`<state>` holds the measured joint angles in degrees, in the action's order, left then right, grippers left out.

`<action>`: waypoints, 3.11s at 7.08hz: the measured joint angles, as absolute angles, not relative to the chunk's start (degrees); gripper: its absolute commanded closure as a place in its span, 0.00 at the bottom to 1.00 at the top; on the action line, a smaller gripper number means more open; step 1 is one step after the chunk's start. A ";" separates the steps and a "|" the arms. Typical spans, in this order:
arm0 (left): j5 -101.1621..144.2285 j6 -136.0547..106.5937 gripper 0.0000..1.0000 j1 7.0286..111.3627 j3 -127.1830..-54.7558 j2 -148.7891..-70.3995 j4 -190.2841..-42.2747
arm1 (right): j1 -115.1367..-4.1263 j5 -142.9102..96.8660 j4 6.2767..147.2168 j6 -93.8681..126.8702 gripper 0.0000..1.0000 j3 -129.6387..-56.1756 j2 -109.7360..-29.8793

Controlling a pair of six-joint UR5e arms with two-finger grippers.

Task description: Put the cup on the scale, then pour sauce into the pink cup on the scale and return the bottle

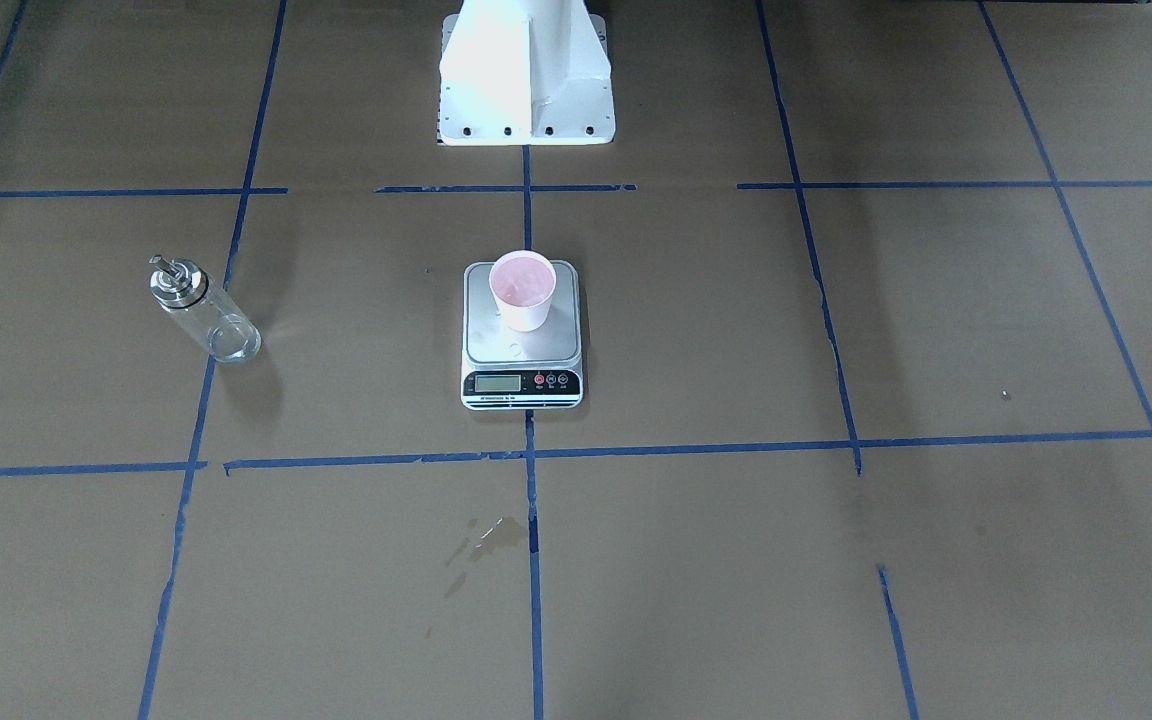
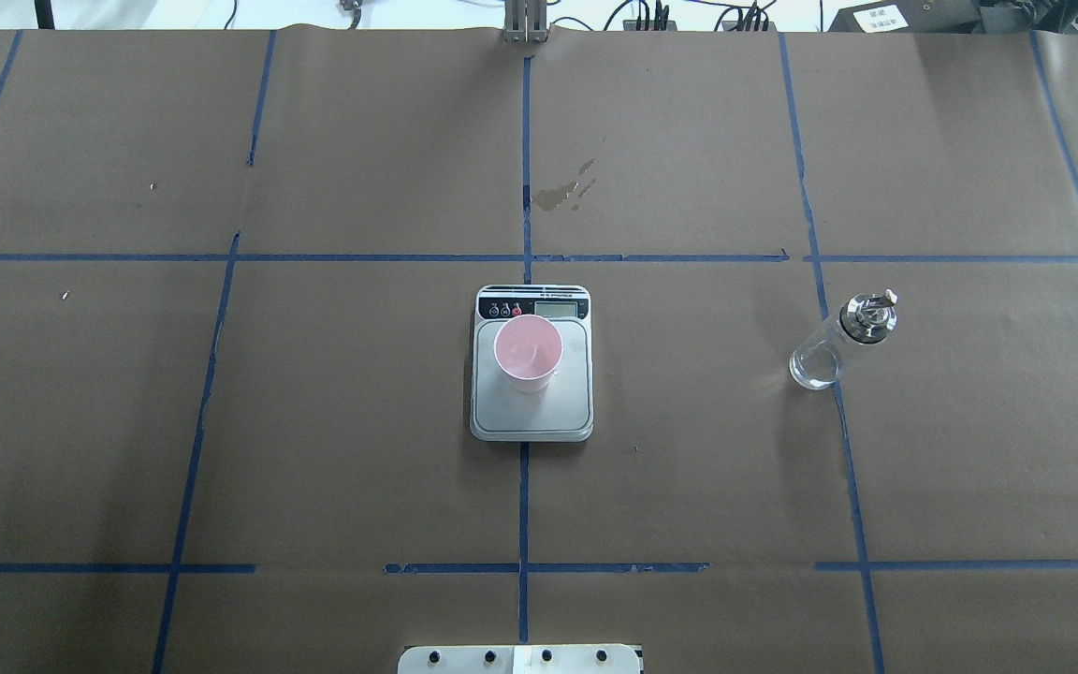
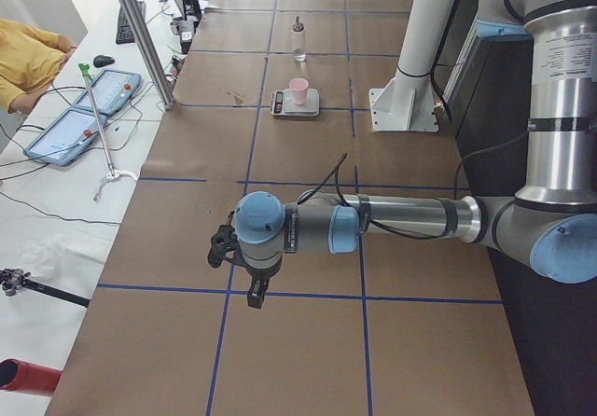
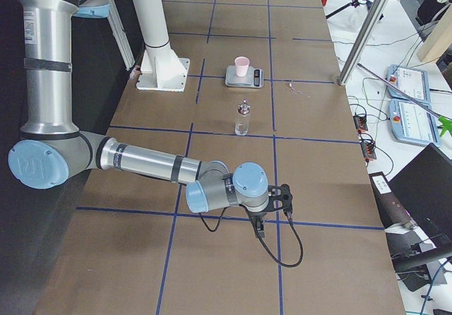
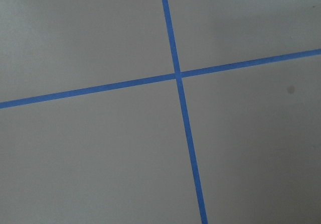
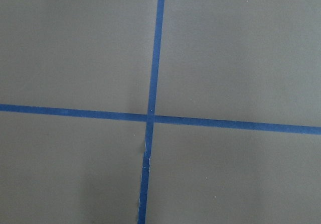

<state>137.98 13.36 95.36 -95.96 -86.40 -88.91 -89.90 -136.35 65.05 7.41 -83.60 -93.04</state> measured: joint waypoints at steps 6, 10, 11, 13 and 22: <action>137.92 13.28 0.00 95.36 -96.36 -86.58 -88.74 | -92.22 -130.81 80.57 -7.88 0.00 -87.50 -93.32; 137.64 13.25 0.00 95.36 -96.11 -86.45 -89.02 | -92.20 -130.40 75.14 -8.05 0.00 -86.98 -97.10; 137.64 13.26 0.00 95.36 -96.35 -86.44 -89.01 | -92.20 -131.08 74.70 -7.89 0.00 -86.87 -97.52; 137.81 13.27 0.00 95.36 -96.49 -86.43 -88.96 | -92.17 -134.44 74.87 -7.59 0.00 -86.63 -98.04; 138.16 13.27 0.00 95.36 -96.70 -86.49 -88.94 | -90.54 -131.94 78.03 -7.33 0.00 -89.06 -99.15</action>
